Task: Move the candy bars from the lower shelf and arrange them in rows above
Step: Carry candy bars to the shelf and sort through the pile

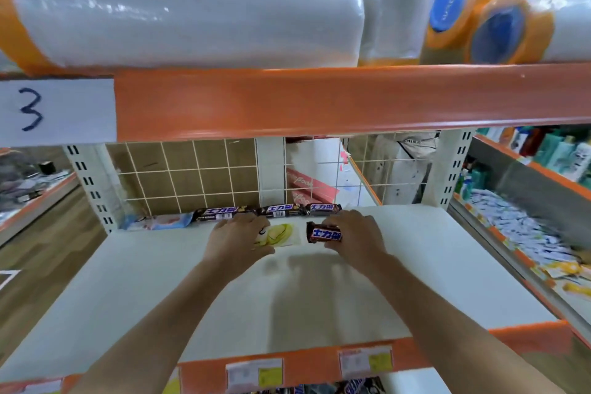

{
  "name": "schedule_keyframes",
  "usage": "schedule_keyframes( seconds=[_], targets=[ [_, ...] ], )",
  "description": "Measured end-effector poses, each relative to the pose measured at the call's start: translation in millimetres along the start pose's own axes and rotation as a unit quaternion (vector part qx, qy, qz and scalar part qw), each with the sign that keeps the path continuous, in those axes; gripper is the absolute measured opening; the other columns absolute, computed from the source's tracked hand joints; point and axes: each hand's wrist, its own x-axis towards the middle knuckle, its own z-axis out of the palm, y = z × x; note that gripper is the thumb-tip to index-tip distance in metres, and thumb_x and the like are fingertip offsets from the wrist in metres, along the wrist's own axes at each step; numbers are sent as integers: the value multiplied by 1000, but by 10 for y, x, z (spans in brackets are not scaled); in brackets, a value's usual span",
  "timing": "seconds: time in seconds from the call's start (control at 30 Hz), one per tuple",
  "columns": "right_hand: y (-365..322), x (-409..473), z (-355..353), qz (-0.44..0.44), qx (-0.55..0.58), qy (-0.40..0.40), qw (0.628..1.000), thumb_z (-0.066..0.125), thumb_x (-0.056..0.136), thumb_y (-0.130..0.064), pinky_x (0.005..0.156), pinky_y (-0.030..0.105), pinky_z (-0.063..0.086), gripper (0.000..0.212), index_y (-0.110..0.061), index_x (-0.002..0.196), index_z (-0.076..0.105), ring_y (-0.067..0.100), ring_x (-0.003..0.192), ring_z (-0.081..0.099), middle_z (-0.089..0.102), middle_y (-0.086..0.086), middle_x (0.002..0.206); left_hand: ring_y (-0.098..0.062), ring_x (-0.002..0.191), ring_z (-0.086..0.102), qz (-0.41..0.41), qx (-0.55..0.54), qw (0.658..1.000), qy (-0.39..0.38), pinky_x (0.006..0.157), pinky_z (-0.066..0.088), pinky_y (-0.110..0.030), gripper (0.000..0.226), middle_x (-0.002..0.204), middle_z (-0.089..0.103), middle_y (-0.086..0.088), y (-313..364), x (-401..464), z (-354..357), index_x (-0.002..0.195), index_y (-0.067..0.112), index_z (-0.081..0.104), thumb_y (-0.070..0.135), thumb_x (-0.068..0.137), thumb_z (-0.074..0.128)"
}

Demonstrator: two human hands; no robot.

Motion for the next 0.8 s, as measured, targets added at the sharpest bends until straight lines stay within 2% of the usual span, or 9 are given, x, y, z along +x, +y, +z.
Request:
schedule_keyframes(
  seconds=[0.13,0.33,0.6,0.8],
  targets=[
    [68,294,67,6,-33,9,999,65,85,-36,92,32,31,42,-35,126,55,18,114,50,59,-4,118,-12,109,50,3,-11,1000,-9,88,39,-30,48,118,55,10,-77,193,114,123,33,50,53,81,61],
    [131,587,146,39,-35,29,998,59,85,-20,92,36,33,32,-29,116,60,20,111,50,59,-2,111,-11,101,53,16,-15,1000,-5,72,33,-25,45,111,56,12,-139,332,191,119,34,52,54,81,60],
    [120,714,308,63,-7,11,998,62,84,-17,92,36,30,33,-26,116,59,20,113,47,59,-2,113,-10,96,51,18,-34,999,-11,68,31,-26,44,105,55,12,-244,418,250,118,34,52,55,80,61],
    [183,651,401,70,-10,7,997,68,82,-35,95,38,29,43,-31,122,54,17,117,45,57,-5,117,-10,94,52,15,-25,999,-15,68,33,-24,46,107,56,11,-332,361,244,119,32,53,56,81,59]
  ],
)
